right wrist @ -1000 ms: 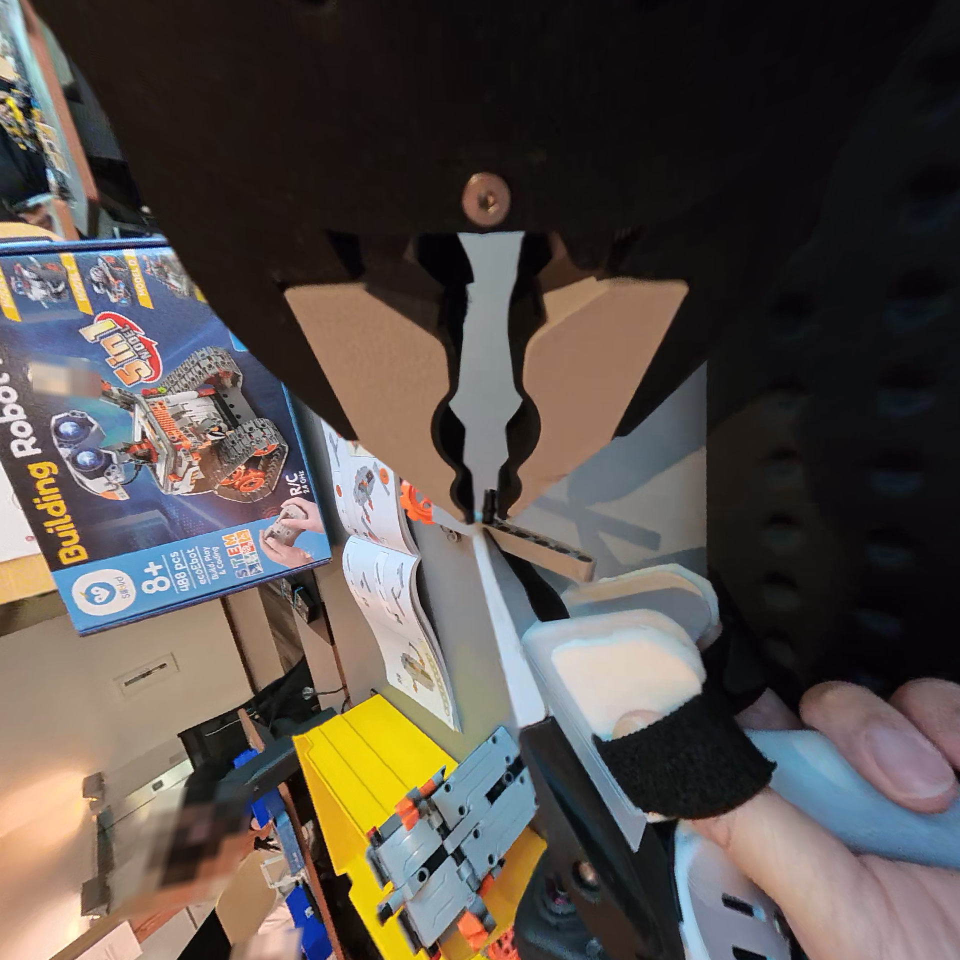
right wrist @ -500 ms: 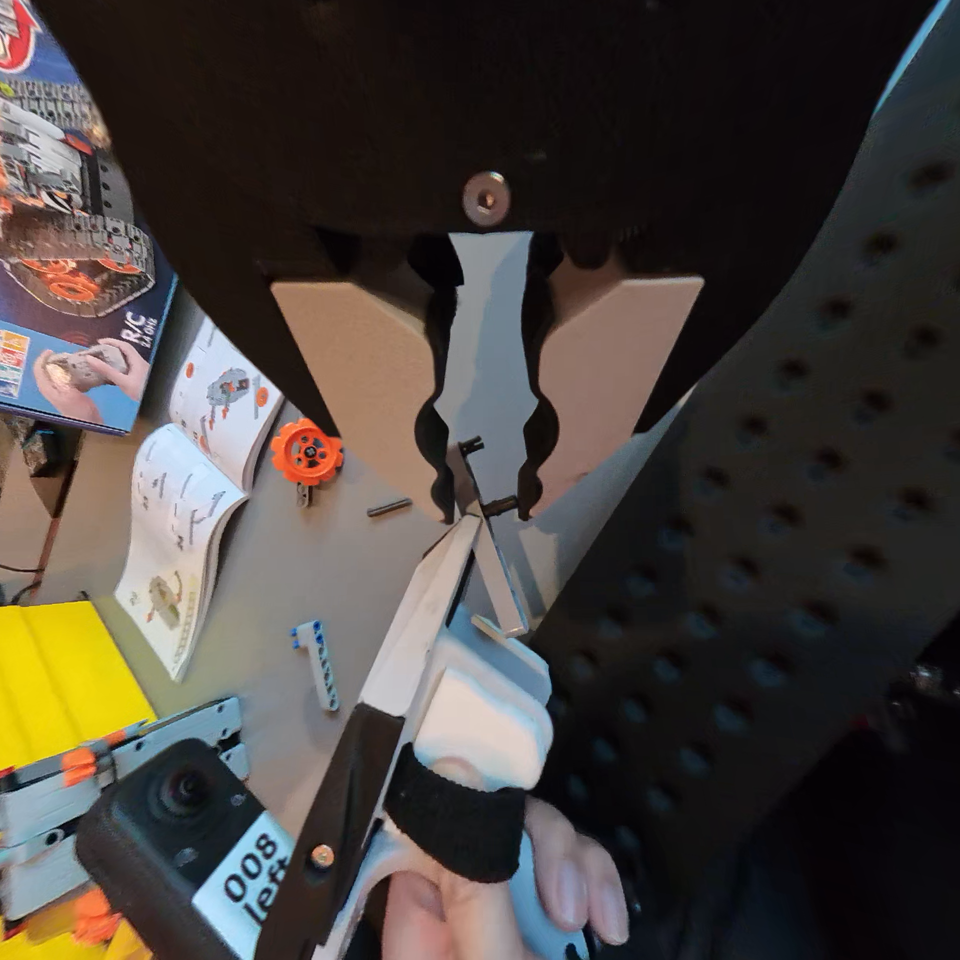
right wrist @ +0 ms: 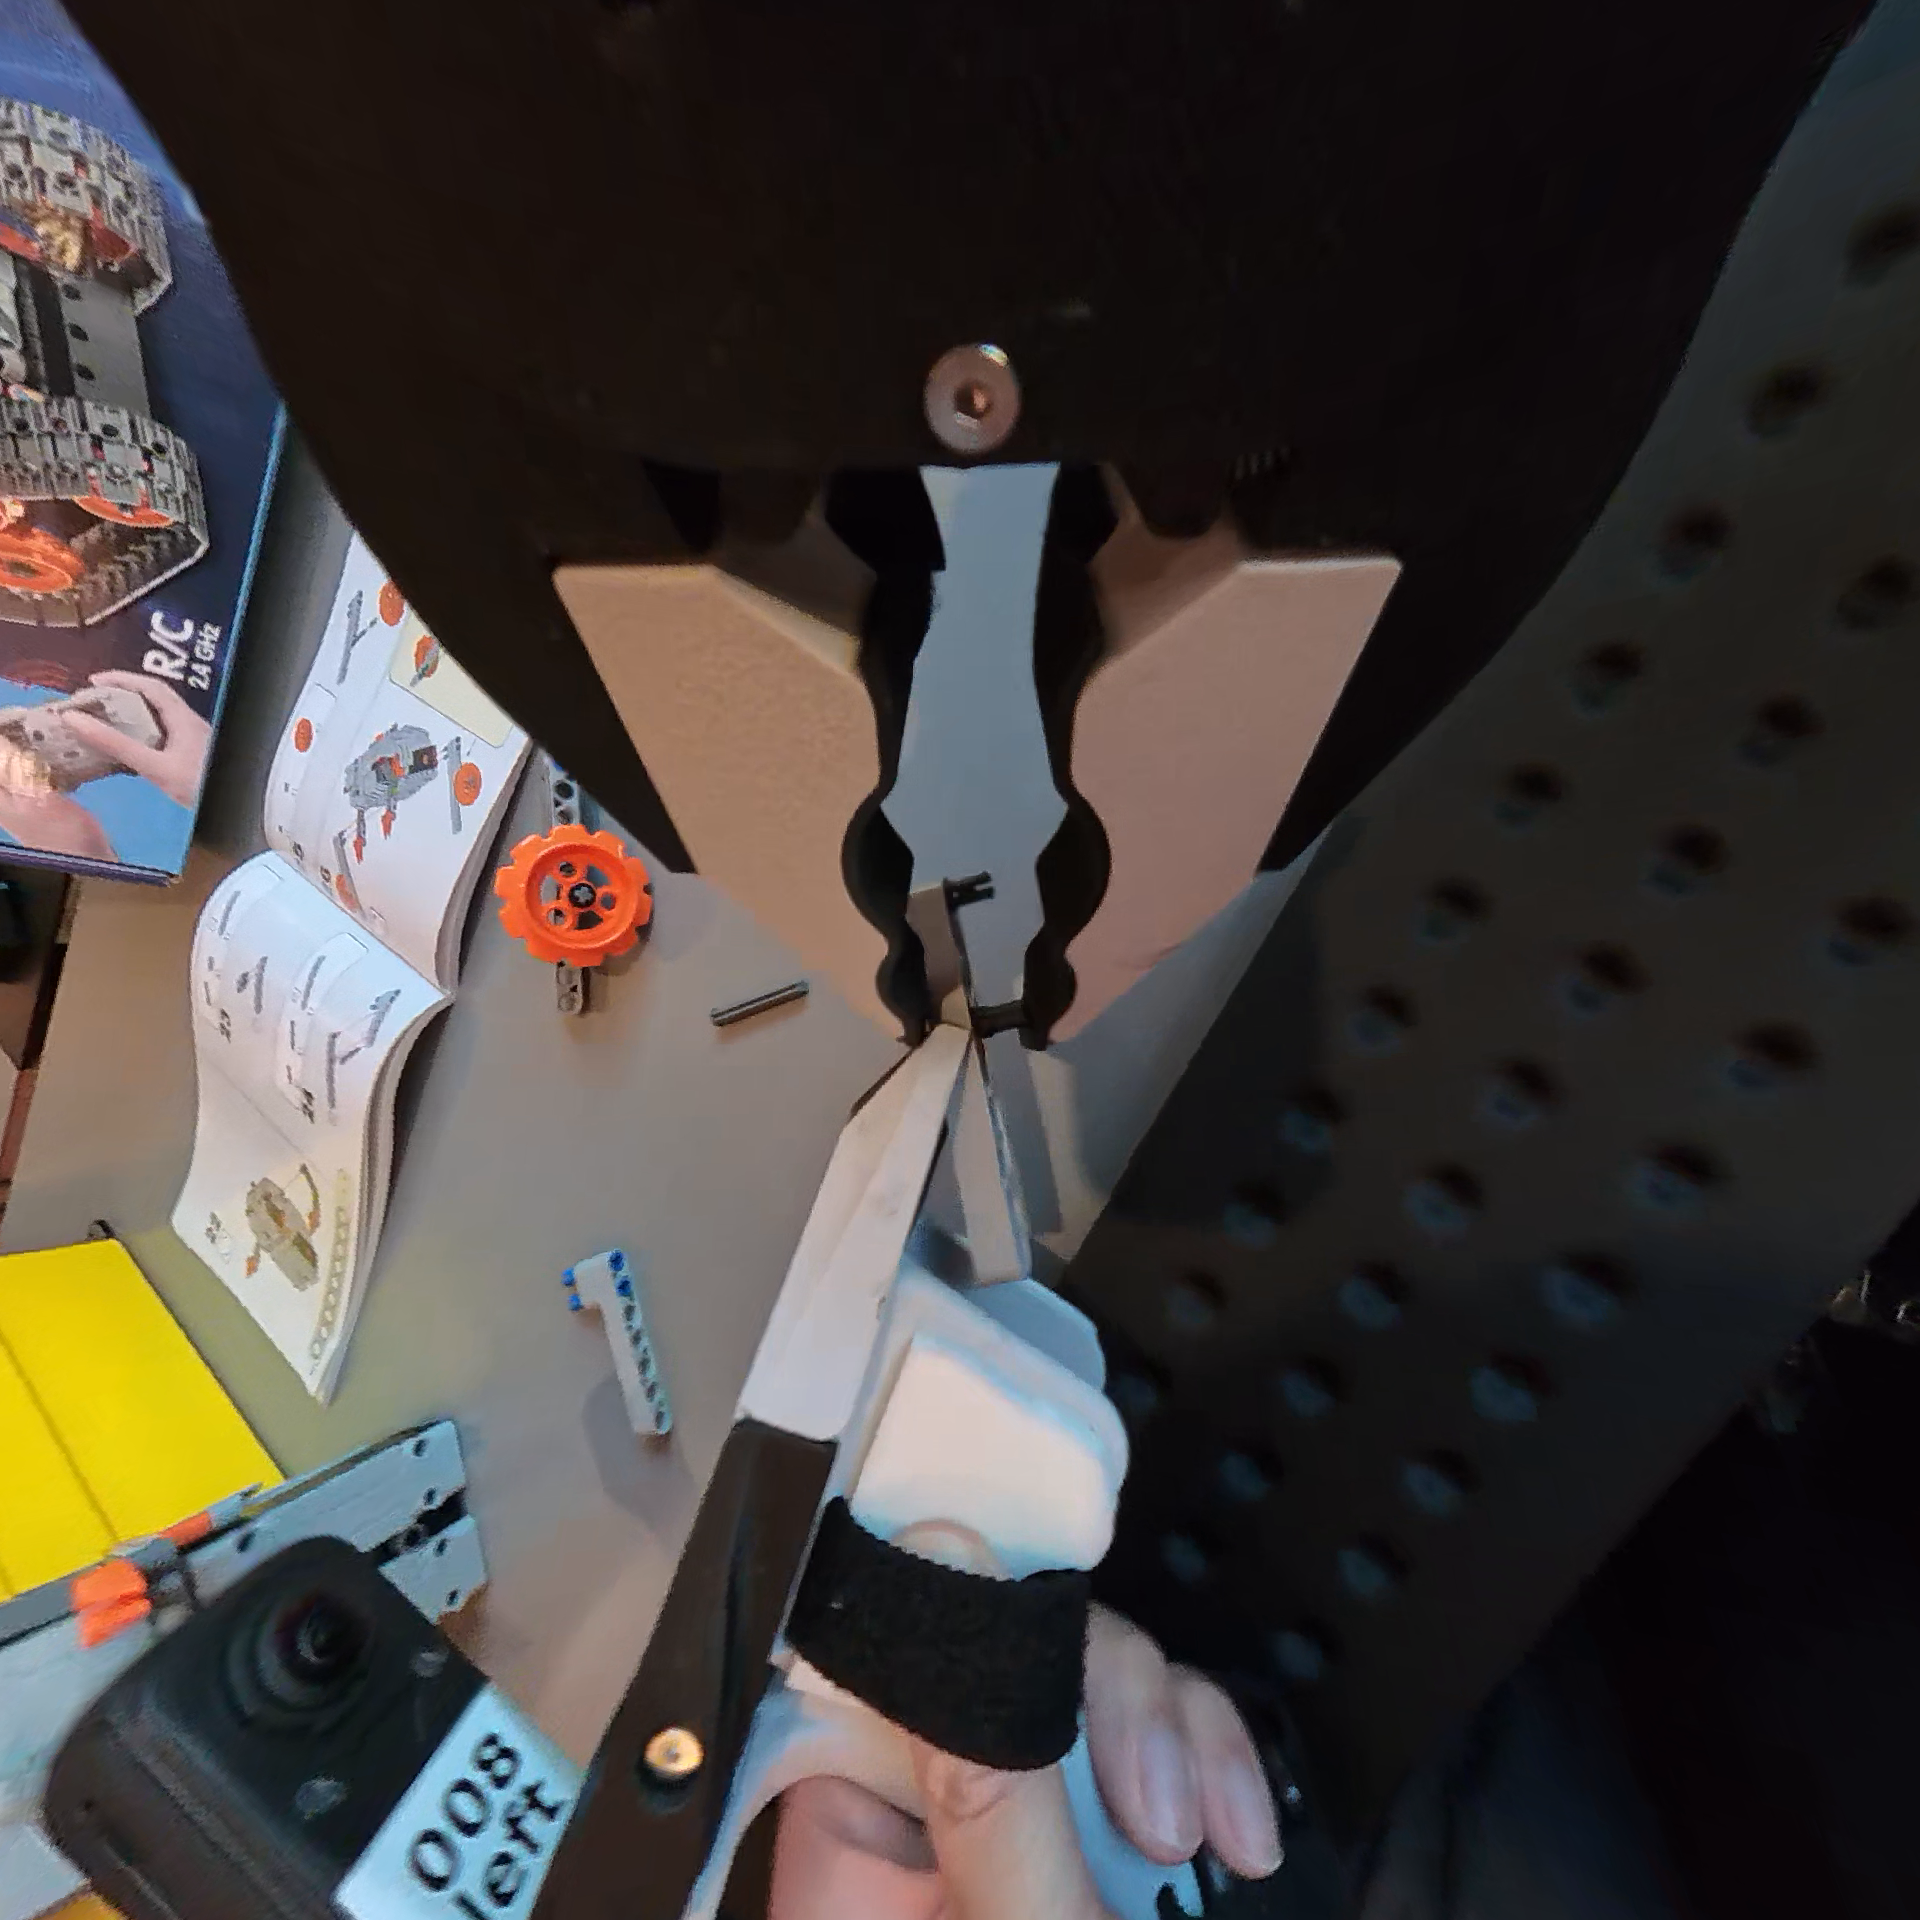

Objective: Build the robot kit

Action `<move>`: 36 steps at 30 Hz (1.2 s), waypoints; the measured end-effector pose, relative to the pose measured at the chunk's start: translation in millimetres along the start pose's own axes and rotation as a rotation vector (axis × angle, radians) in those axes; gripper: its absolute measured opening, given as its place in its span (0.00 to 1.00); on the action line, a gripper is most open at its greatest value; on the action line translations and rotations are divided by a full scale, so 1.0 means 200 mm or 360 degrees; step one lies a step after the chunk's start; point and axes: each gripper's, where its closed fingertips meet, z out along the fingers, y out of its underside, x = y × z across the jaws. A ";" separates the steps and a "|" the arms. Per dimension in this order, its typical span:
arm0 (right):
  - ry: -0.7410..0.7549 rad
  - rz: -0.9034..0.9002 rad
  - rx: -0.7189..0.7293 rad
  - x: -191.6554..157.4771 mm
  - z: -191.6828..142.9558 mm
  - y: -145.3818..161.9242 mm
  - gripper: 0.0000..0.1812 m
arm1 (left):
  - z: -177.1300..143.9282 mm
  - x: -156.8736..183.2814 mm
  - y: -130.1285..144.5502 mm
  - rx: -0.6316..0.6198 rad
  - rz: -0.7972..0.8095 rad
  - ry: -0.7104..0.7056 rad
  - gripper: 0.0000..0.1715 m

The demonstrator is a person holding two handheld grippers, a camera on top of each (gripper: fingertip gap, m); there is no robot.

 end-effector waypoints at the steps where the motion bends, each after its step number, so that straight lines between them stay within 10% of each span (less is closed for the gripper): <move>1: 0.0003 0.0055 0.0025 0.01 0.00 -0.01 0.10 | -0.01 0.01 -0.01 0.0016 -0.0006 0.0025 0.04; 26: 0.0008 0.0160 0.0092 0.01 -0.01 -0.05 0.09 | -0.04 0.06 0.00 -0.0050 0.0177 0.0073 0.04; 32: 0.0279 0.0434 0.0293 0.13 -0.10 -0.05 0.27 | -0.10 0.08 -0.07 0.0101 0.0114 0.0139 0.03; 36: 0.0247 0.0437 0.0487 0.08 -0.15 -0.07 0.21 | -0.14 0.13 -0.07 0.0122 0.0080 0.0270 0.04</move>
